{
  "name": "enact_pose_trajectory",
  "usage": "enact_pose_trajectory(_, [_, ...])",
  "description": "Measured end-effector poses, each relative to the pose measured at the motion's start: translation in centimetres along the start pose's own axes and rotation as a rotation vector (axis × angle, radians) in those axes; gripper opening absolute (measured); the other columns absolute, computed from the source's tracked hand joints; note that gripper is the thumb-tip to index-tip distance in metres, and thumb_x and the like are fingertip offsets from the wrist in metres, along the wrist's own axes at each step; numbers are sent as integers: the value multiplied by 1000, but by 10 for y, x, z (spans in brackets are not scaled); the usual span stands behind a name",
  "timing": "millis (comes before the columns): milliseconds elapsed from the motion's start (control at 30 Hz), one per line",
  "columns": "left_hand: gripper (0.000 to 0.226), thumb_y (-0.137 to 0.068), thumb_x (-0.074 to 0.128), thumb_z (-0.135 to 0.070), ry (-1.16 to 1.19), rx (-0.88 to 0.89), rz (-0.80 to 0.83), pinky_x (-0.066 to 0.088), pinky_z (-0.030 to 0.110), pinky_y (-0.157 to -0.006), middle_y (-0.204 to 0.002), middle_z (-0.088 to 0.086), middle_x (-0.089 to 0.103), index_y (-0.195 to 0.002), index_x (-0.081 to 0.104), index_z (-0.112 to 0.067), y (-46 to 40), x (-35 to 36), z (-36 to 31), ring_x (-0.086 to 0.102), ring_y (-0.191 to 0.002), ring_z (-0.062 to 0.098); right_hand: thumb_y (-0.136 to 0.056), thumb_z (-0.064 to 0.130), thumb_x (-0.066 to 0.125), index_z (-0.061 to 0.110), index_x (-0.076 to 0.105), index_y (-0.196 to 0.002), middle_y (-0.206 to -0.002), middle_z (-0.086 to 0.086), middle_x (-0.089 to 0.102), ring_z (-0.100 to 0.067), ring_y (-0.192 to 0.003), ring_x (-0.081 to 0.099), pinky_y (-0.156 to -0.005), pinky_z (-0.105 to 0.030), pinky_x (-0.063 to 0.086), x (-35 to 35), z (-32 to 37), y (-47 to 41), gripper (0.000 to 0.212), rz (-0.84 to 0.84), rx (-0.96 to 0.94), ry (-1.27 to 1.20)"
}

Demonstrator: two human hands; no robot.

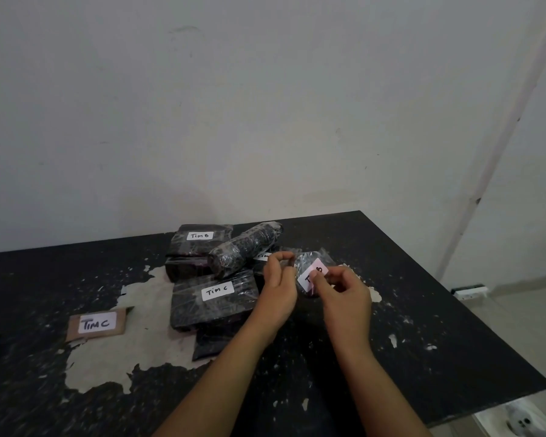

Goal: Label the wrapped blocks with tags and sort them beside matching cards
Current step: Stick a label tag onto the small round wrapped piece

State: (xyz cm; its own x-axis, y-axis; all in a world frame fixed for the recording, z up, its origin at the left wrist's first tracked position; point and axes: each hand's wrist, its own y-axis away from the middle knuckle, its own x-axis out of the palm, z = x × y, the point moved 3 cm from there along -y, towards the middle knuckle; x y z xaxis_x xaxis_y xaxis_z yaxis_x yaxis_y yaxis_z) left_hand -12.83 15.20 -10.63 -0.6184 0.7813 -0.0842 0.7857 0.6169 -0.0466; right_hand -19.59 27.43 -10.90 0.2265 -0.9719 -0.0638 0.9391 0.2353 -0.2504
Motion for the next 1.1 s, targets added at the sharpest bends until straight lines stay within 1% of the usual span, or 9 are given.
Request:
enact_pose_trajectory(167, [24, -116, 37, -23, -53, 58, 26, 40, 18, -93, -151, -6, 38, -135, 44, -35, 1, 1, -2, 48, -119, -8, -85, 61, 75, 43, 74, -89, -90, 19, 76, -20, -91, 69, -91, -59, 59, 1, -1, 2, 18, -65, -39, 164])
enact_pose_trajectory(267, [24, -116, 35, -24, -49, 50, 10, 42, 14, -80, -150, -5, 41, -135, 45, -36, 3, 0, -4, 53, -111, -2, -83, 58, 85, 46, 66, -91, -104, 23, 61, -16, -102, 65, -99, -61, 56, -1, 2, 1, 24, -119, -74, 277])
enact_pose_trajectory(367, [25, -116, 34, -28, -26, 34, -20, 48, 13, -67, -142, -1, 51, -132, 49, -41, 4, -6, -3, 62, -98, 12, -75, 62, 91, 44, 59, -109, -111, 21, 54, -11, -106, 62, -98, -55, 57, -5, 3, -1, 50, -118, -27, 261])
enact_pose_trajectory(500, [28, -116, 38, -36, -27, 43, -38, 58, 36, -97, -135, -2, 65, -122, 61, -50, 3, -12, -4, 67, -108, 15, -77, 57, 94, 40, 54, -127, -123, 16, 57, -11, -110, 63, -92, -40, 60, -6, 2, 0, 66, -3, 47, 141])
enact_pose_trajectory(567, [30, -116, 41, -35, -37, 38, -43, 59, 35, -96, -126, -4, 72, -119, 67, -50, 2, -17, -5, 70, -108, 17, -82, 53, 92, 39, 54, -132, -124, 14, 63, -8, -106, 69, -86, -35, 63, -6, 7, 1, 64, 82, 87, 20])
enact_pose_trajectory(667, [33, -116, 42, -31, -25, 13, -9, 60, 23, -79, -112, -6, 79, -119, 73, -42, 6, -24, -10, 75, -98, 14, -85, 45, 93, 33, 63, -130, -117, 7, 72, -10, -93, 78, -73, -25, 65, -3, 12, 4, 55, 180, 121, -97])
enact_pose_trajectory(833, [35, -106, 55, -59, 2, 41, 88, 51, 30, -101, -131, -28, 66, -138, 65, -50, 11, -31, -20, 60, -123, -5, -83, 43, 94, 30, 71, -119, -113, 4, 78, -12, -92, 81, -75, -33, 69, -3, 9, 3, 45, 164, 101, -123])
enact_pose_trajectory(933, [47, -90, 74, -68, -12, 56, 89, 57, 43, -106, -139, -10, 67, -134, 64, -56, 10, -38, -15, 67, -128, 14, -86, 48, 92, 33, 72, -117, -114, 4, 79, -13, -95, 81, -84, -42, 70, -3, 5, 1, 40, 136, 127, -136])
enact_pose_trajectory(1100, [25, -107, 66, -39, 144, 40, 88, 67, 47, -90, -132, 3, 73, -130, 73, -38, 15, -38, -16, 78, -110, 20, -90, 44, 88, 29, 76, -117, -115, -1, 80, -21, -102, 82, -89, -50, 69, -5, 3, 1, 33, 126, 173, -233])
